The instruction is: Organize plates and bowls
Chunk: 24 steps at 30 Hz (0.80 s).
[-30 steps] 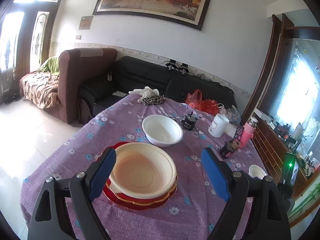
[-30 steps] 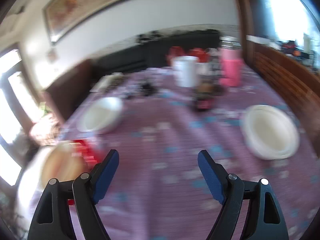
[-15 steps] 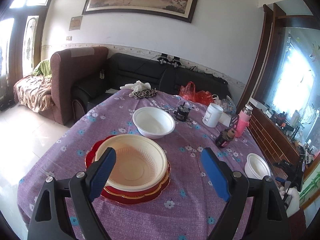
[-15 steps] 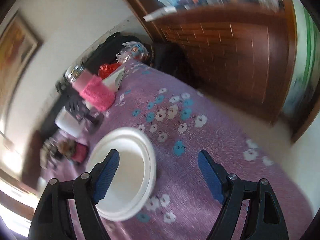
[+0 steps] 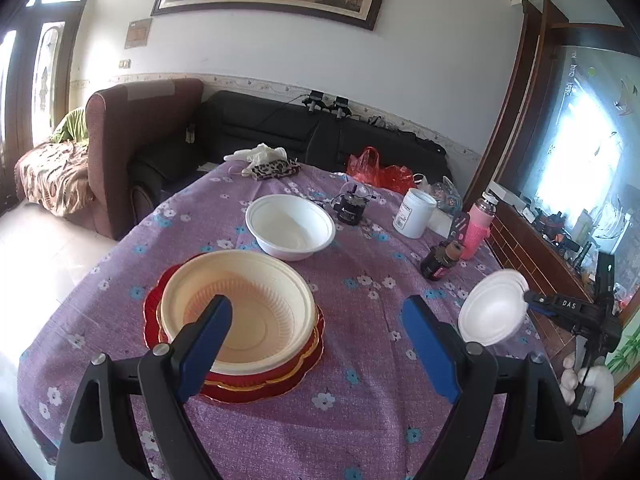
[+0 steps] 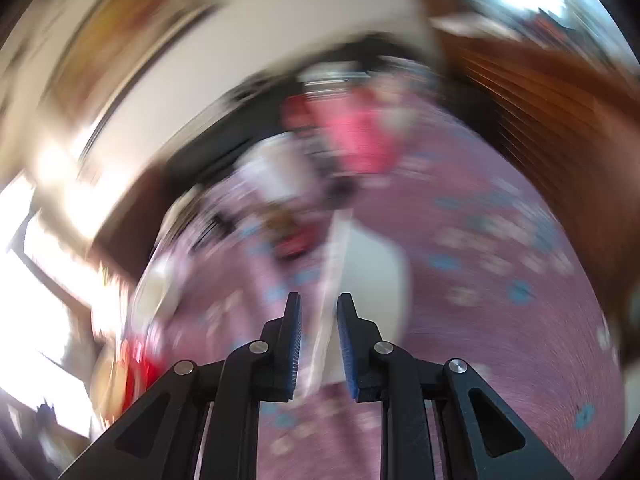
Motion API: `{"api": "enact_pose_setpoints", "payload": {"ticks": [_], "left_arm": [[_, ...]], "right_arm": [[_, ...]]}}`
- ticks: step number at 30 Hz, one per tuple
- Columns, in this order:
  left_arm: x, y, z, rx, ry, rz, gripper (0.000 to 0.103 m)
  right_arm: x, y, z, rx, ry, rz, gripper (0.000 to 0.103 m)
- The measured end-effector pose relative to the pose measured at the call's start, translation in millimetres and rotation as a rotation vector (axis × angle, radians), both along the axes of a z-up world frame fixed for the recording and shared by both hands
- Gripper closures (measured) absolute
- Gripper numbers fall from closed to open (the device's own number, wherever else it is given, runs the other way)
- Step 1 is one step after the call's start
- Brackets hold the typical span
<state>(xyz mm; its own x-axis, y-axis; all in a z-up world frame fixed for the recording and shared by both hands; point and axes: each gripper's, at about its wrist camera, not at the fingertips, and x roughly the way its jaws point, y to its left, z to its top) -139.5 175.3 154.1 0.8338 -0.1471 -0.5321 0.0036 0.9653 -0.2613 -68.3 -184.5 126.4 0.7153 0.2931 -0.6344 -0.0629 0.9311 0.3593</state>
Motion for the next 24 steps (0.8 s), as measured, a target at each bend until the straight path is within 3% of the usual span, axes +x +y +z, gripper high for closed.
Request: {"api": "enact_pose_setpoints", "payload": {"ticks": [2, 4, 6, 8, 12, 17, 24], "left_arm": [[0.1, 1.2, -0.9, -0.002, 0.003, -0.001, 0.016], [-0.3, 3.8, -0.5, -0.005, 0.003, 0.003, 0.016], [-0.9, 7.3, -0.1, -0.011, 0.003, 0.006, 0.016], [-0.6, 10.3, -0.5, -0.013, 0.004, 0.011, 0.016], [2.1, 8.8, -5.3, -0.018, 0.011, -0.007, 0.016], [11.1, -0.5, -15.3, -0.019, 0.046, -0.045, 0.016], [45.1, -36.8, -32.0, -0.025, 0.147, -0.153, 0.016]], "right_arm": [[-2.3, 57.9, 4.9, -0.032, 0.010, 0.212, 0.081], [-9.2, 98.0, 9.0, -0.055, 0.009, 0.342, 0.081], [-12.9, 112.2, 15.2, -0.047, -0.016, 0.372, 0.080], [-15.8, 111.0, 23.5, -0.051, -0.045, 0.320, 0.074], [-12.1, 73.1, 30.0, -0.117, -0.076, 0.067, 0.048], [-5.9, 41.9, 7.7, -0.142, 0.001, -0.039, 0.048], [10.2, 30.9, -27.5, -0.079, 0.084, -0.049, 0.048]]}}
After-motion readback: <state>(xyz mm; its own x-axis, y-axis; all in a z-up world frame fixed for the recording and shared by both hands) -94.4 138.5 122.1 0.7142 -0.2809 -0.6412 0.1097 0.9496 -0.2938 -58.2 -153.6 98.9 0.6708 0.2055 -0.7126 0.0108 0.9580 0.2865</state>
